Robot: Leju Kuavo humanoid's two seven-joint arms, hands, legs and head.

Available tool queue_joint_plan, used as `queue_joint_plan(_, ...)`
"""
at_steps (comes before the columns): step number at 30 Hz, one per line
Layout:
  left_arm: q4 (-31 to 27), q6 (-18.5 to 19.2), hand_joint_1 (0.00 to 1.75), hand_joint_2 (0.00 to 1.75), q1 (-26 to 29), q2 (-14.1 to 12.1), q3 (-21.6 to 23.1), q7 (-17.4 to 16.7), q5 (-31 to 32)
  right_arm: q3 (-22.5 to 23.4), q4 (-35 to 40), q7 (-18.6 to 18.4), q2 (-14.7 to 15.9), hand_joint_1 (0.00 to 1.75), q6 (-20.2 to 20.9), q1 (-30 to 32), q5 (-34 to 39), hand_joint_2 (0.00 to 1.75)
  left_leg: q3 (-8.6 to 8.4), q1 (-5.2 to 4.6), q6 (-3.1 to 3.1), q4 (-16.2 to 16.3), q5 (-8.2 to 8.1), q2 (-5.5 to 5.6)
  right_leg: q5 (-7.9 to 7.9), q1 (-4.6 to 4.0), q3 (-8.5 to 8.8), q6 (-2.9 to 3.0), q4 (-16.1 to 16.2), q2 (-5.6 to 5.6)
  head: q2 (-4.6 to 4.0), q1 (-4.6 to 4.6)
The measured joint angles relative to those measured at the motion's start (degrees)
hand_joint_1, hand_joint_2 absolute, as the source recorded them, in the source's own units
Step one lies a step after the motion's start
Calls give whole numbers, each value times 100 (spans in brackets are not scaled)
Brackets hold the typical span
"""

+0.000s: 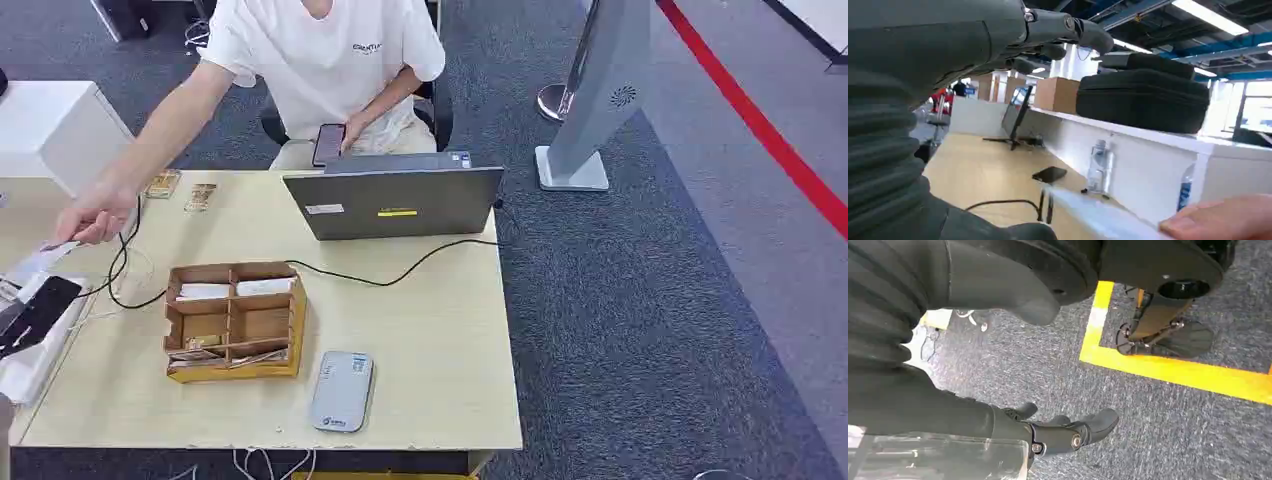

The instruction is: Pass the card to the sensor for recognition and then transmit it.

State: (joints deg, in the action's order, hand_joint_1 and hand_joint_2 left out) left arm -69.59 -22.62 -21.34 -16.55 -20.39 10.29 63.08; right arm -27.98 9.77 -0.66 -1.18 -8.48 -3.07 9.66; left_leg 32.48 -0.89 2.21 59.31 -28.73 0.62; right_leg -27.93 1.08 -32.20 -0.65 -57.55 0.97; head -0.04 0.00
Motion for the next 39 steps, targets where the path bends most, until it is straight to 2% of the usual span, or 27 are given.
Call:
queue_joint_plan(4, 433, -2, 0, 175, -245, -310, 203, -323, 557, -109, 0, -57, -13, 0, 17, -5, -79, 175, 0, 1, 0, 0, 0, -1, 0, 0, 0, 0, -1, 2, 0, 0)
queue_joint_plan(5, 551, -4, 175, 175, -319, -383, 271, -396, 682, -129, -2, -66, -15, 0, 26, -6, -94, 175, 0, 1, -1, 0, 1, -1, 0, 0, -1, 0, -1, 2, 0, 0)
queue_joint_plan(16, 1708, -70, 175, 175, -975, -1140, 799, -1153, 2202, -380, -7, -219, -48, 0, 87, -26, -299, 175, 1, 2, -1, 0, 2, -11, 1, -1, -4, 1, -4, 17, 0, 0)
queue_joint_plan(22, 1997, -170, 175, 175, -1130, -1355, 944, -1270, 2447, -417, -11, -249, -57, 0, 118, -36, -363, 175, 3, 2, -1, 0, 1, -12, 1, -1, -4, 1, -3, 18, 0, 0)
queue_joint_plan(29, 2200, -120, 175, 175, -1208, -1438, 1023, -1289, 2445, -490, -24, -251, -74, 0, 118, -46, -365, 175, 3, 2, -1, 0, 2, -11, 1, -2, -5, 1, -3, 18, 0, 2)
queue_joint_plan(34, 2209, -293, 175, 175, -1148, -1394, 1075, -1280, 2432, -496, -26, -251, -79, 0, 111, -52, -343, 175, 2, 2, -1, 0, 2, -11, 1, -1, -5, 2, -3, 18, 0, 0)
queue_joint_plan(36, 1994, -481, 175, 175, -956, -1315, 1095, -1188, 2406, -494, -26, -251, -85, 0, 94, -51, -295, 175, 2, 1, -1, 0, 1, -11, 1, -1, -5, 2, -3, 19, 0, 0)
queue_joint_plan(39, 1262, -636, 175, 175, -511, -1068, 1147, -1149, 2393, -494, -26, -251, -94, 0, 50, -52, -245, 175, 3, 0, 0, 1, 1, -10, 1, -1, -5, 2, -1, 19, 0, 2)
